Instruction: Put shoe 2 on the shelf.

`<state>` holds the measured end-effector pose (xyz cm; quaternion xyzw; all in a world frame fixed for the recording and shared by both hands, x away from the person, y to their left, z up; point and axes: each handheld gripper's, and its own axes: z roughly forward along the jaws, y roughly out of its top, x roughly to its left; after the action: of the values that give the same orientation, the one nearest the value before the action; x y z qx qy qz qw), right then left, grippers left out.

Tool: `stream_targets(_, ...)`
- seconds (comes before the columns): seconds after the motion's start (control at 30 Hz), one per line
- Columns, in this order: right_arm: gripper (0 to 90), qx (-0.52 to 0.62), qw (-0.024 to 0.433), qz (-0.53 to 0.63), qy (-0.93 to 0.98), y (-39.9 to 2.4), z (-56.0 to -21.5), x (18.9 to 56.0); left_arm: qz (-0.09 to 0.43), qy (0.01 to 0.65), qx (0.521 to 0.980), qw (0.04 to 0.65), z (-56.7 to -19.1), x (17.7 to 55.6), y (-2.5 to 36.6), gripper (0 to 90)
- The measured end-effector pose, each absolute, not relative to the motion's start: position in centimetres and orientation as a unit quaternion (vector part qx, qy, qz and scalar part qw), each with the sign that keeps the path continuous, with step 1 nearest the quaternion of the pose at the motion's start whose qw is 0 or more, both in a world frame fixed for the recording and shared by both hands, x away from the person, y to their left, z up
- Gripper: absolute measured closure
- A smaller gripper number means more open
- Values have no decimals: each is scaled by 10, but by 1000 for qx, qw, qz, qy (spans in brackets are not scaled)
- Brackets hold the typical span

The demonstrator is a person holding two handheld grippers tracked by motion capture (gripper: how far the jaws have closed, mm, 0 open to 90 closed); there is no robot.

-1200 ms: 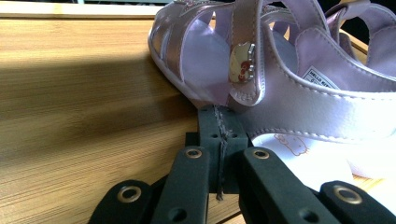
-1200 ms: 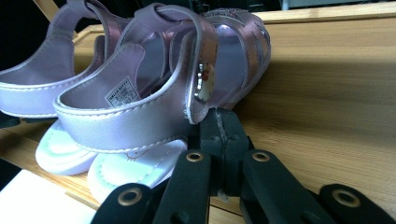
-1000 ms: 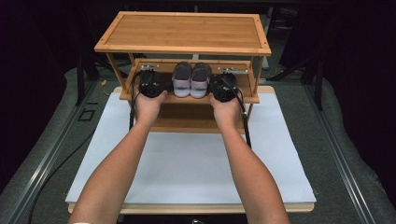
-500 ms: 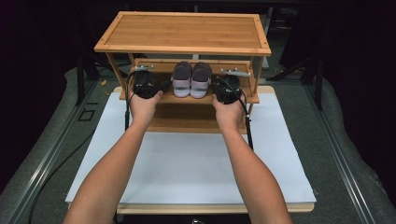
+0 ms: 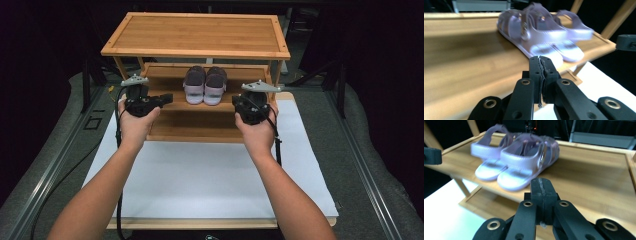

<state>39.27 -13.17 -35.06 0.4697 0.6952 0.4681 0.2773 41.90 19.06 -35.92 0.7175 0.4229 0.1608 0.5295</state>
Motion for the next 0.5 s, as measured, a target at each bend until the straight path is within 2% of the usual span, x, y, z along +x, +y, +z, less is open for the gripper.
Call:
stream_targets(0.1, 900, 449, 290, 460, 709, -138, -355, 377, 141, 417, 714, 545, -370, 404, 203, 873)
stream_targets(0.23, 900, 449, 283, 454, 716, -151, -363, 356, 137, 411, 722, 540, -387, 386, 214, 880)
stream_targets(0.3, 900, 448, 263, 471, 713, -162, -370, 344, 149, 409, 728, 529, -398, 371, 221, 880)
stream_targets(0.4, 900, 456, 267, 467, 709, -168, -376, 335, 157, 406, 734, 521, -405, 361, 224, 880)
stream_targets(0.5, 900, 460, 243, 483, 705, -180, -390, 317, 169, 401, 744, 507, -416, 346, 229, 883)
